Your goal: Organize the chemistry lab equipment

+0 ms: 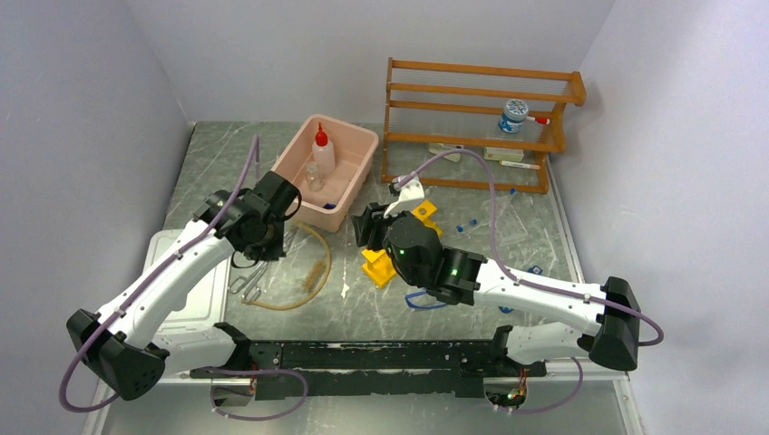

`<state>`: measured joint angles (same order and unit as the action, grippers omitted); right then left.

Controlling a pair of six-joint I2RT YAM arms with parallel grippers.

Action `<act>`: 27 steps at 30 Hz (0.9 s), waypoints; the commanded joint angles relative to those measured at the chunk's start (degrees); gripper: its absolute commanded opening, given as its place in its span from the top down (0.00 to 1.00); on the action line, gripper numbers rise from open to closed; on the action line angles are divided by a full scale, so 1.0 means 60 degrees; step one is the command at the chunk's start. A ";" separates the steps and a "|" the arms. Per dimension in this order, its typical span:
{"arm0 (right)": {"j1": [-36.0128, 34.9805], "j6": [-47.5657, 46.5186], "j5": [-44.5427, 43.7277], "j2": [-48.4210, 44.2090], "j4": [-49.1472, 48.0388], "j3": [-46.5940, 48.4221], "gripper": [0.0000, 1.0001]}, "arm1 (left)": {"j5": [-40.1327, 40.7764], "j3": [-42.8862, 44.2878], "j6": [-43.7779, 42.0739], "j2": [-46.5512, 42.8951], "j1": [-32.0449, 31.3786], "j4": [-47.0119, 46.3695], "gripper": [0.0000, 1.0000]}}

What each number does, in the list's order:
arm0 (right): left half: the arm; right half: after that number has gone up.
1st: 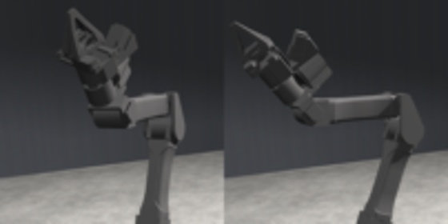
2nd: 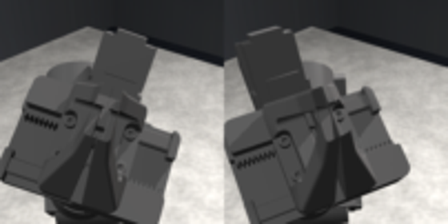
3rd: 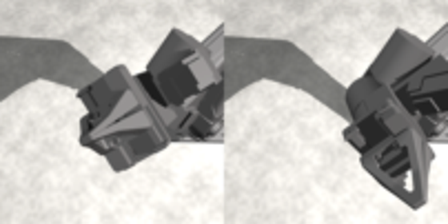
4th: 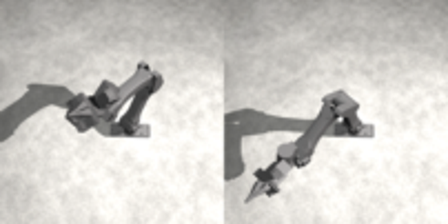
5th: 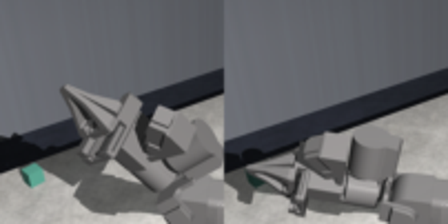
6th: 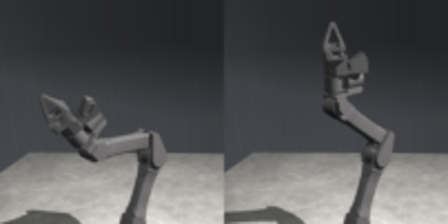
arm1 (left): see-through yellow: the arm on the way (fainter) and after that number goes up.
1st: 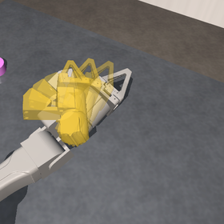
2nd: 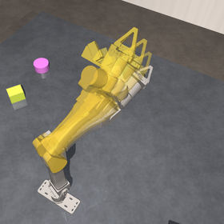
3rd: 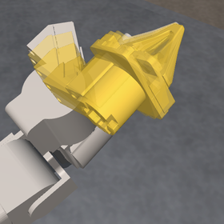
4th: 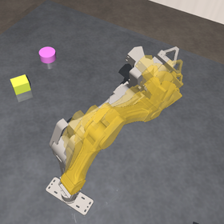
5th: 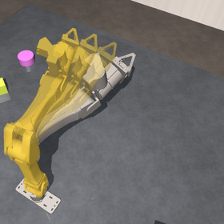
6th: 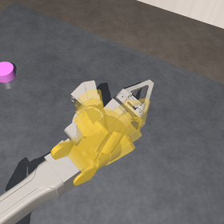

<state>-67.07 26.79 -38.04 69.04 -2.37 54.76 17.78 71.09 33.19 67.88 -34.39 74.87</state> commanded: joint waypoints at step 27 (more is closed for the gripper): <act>0.2910 -0.0677 0.0671 -0.0451 0.0024 0.0489 0.49 | -0.3188 0.4791 -0.5281 0.5641 0.1640 -0.5838 0.95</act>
<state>-50.54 24.67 -33.43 67.29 -2.66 55.88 5.23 94.63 7.64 95.96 -28.16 45.43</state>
